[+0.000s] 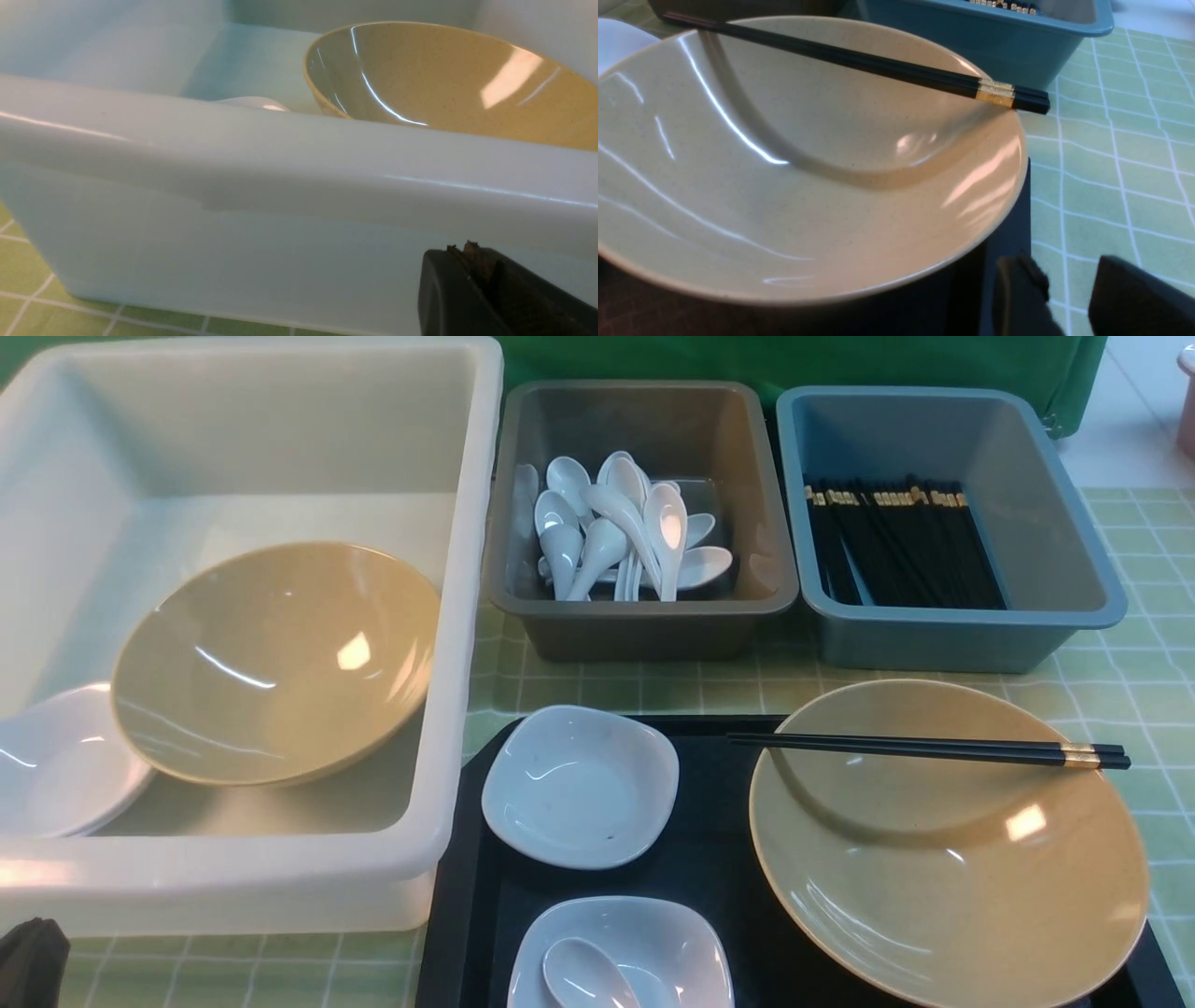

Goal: On green table put chopsticks spoon bowls plates into blue grey white boxes.
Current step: 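Move the grippers toward the tableware on the black tray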

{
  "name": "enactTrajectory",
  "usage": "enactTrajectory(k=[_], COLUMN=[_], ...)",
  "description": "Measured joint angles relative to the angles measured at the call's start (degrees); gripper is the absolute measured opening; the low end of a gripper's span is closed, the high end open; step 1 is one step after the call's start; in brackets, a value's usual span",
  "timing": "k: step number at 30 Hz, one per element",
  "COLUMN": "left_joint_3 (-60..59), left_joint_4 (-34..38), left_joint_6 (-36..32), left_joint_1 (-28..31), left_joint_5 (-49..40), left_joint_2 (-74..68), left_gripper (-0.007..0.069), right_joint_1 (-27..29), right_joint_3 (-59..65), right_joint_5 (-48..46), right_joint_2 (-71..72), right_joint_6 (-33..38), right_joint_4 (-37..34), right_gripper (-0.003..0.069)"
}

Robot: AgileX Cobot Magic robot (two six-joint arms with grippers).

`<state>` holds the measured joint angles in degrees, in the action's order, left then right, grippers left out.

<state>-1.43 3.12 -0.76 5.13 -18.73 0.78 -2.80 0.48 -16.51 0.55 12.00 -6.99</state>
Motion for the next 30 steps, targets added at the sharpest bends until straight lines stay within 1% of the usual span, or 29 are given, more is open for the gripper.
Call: enactTrajectory(k=[15, 20, 23, 26, 27, 30], left_joint_3=[0.00, 0.00, -0.14, -0.14, -0.14, -0.14], left_joint_4=[0.00, 0.00, 0.00, 0.00, 0.00, 0.00], left_joint_6=[0.00, 0.00, 0.00, 0.00, 0.00, 0.00], left_joint_1=[0.00, 0.00, 0.00, 0.00, 0.00, 0.00], left_joint_5=[0.00, 0.22, 4.16, 11.64, 14.68, 18.73], left_joint_2=[0.00, 0.00, 0.00, 0.00, 0.00, 0.00], left_gripper=[-0.0001, -0.0001, -0.0001, -0.0001, -0.0001, -0.0001], right_joint_1=[0.00, -0.04, -0.04, -0.04, -0.04, -0.04], right_joint_3=[0.00, 0.06, 0.70, 1.06, 1.06, 1.06], right_joint_5=[0.00, 1.39, 5.80, 11.33, 12.57, 14.33], right_joint_2=[0.00, 0.00, 0.00, 0.00, 0.00, 0.00], right_joint_6=[0.00, 0.00, 0.00, 0.00, -0.04, -0.06], right_joint_4=[0.00, 0.00, 0.06, 0.18, 0.18, 0.18], right_gripper=[0.0236, 0.0236, 0.0236, 0.0236, 0.0236, 0.0236])
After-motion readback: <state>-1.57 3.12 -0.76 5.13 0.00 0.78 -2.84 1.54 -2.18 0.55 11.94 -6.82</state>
